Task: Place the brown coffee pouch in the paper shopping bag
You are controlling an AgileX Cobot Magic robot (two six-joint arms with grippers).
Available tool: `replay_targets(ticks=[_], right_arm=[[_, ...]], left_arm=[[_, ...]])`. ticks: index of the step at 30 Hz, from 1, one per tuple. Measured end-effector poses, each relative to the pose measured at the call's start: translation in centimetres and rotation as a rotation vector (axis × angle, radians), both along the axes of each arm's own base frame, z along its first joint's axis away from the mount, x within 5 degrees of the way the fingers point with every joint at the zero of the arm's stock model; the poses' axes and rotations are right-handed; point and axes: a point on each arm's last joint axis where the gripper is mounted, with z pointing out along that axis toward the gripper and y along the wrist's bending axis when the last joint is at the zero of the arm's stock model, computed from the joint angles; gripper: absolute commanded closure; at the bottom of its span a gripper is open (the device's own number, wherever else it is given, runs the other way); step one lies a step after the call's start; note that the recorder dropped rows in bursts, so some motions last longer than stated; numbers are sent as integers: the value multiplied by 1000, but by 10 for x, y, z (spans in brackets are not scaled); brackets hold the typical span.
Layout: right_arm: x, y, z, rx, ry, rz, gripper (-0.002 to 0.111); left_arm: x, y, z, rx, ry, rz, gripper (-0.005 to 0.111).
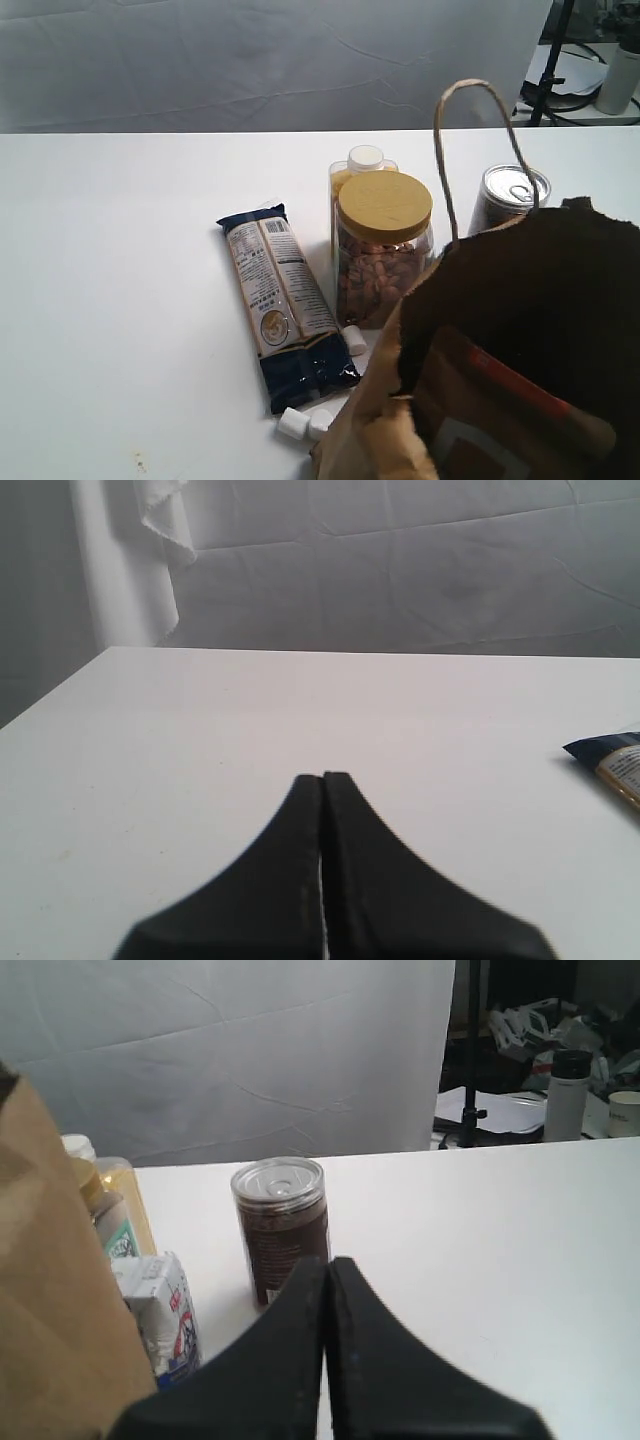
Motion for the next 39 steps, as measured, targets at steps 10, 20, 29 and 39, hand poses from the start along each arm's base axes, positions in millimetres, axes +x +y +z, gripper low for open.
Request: replay_targets(ticks=[10, 20, 29, 39], right_arm=[[-5, -2, 3, -86, -159, 6, 108], [-6, -3, 2, -101, -151, 5, 108], [-6, -3, 2, -103, -148, 6, 108], [-6, -3, 2, -101, -148, 5, 108]], left_arm=[[0, 0, 0, 0, 0, 0, 107], [0, 0, 0, 0, 0, 0, 107], [0, 0, 0, 0, 0, 0, 107], [0, 0, 0, 0, 0, 0, 107]])
